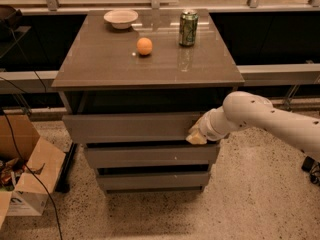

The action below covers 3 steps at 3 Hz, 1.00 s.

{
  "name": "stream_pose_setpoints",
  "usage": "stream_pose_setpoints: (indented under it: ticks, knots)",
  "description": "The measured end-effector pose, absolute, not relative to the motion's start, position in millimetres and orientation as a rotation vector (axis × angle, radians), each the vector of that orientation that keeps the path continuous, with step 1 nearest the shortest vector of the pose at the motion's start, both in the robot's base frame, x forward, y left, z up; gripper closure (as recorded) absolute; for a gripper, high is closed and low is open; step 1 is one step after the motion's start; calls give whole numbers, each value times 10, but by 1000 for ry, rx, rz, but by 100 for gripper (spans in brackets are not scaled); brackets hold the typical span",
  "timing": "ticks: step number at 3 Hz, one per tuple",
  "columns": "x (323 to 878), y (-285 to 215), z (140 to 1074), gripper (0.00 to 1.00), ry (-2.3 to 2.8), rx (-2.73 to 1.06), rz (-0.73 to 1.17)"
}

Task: Close top drawer

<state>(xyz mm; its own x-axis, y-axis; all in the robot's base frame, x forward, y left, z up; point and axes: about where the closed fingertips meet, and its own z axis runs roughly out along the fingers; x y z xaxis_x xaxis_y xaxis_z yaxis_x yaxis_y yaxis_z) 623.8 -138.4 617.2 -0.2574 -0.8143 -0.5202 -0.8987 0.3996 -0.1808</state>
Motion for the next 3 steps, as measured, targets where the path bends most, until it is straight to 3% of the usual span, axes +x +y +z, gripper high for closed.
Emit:
stream_pose_setpoints:
  ticks: [1,2,3]
  knots:
    - [6496,-1370,6104,85,2097,-1432,214]
    - [6580,-1358,6123,85,2090,-1407,207]
    - [6580,-1358,6123,62,2090,-1407,207]
